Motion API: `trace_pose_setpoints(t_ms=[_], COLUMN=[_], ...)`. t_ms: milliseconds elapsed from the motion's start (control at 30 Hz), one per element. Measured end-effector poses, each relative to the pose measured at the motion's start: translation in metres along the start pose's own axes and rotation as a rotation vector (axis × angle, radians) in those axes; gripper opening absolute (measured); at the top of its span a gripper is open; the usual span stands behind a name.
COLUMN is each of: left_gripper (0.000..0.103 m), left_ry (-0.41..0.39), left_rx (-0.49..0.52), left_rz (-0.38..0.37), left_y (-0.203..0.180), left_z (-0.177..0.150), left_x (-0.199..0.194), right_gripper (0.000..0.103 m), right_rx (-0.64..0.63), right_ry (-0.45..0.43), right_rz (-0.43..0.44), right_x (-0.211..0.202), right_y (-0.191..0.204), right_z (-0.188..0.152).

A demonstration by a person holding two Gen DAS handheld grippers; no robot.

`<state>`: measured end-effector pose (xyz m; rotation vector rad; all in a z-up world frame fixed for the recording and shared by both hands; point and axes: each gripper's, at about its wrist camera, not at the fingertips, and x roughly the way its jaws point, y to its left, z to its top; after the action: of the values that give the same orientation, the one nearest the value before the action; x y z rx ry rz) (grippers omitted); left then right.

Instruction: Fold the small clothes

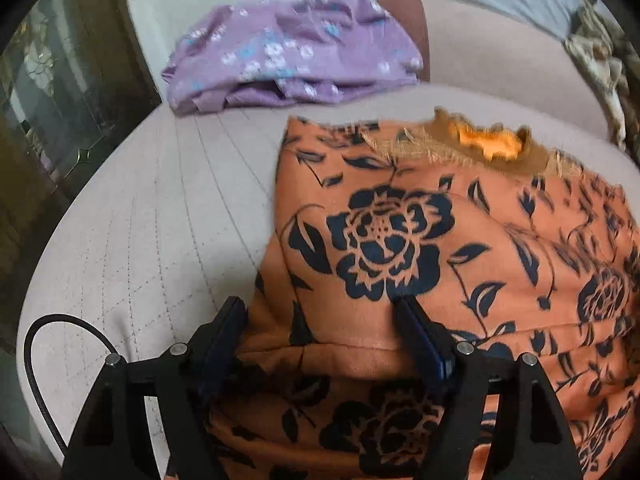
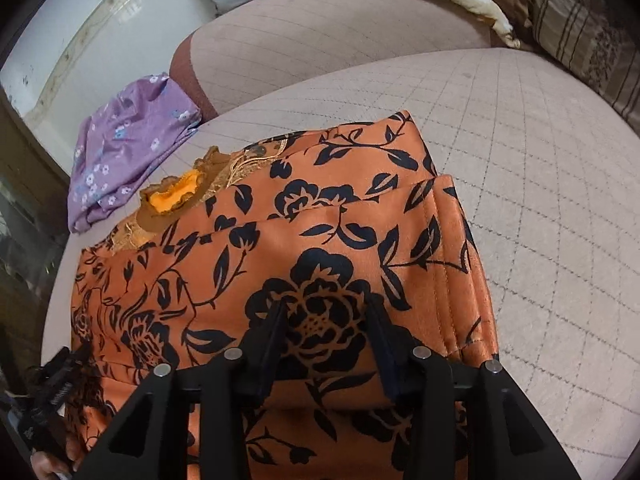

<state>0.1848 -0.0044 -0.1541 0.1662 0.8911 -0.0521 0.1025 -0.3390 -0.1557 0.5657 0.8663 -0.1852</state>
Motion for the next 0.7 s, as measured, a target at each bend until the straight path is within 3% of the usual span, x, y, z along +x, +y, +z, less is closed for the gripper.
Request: trace_pose_setpoints(t_ms=[133,300,467,600,700], left_gripper=[0.079,0.079,0.079,0.079,0.081], left_ry=[-0.046,-0.142,-0.08,0.014,0.017], left_rx=[0.004,0.037,0.058,0.093,0.105], left_rz=[-0.022,-0.107,-0.146,-0.092,-0.082], left_y=[-0.003,-0.017,-0.033,-0.047,-0.048], left_z=[0.005,0.013,0.015,0.012,0.011], left_x=[-0.013,-0.032,-0.021,0.001,0.001], right_gripper=[0.045,0.045,0.045,0.044,0.044], right_rx=[0.013,-0.058,-0.09,-0.103,-0.105], right_ry=[-0.029,-0.124,-0.056,0.029,0.027], right_rz=[0.038,0.12,0.18,0.137,0.124], right_x=[-0.017,-0.04,-0.018,0.012,0.015], right_y=[0.003,0.022,0.044,0.054,0.053], right_z=[-0.001,-0.003,-0.003,-0.007,-0.008])
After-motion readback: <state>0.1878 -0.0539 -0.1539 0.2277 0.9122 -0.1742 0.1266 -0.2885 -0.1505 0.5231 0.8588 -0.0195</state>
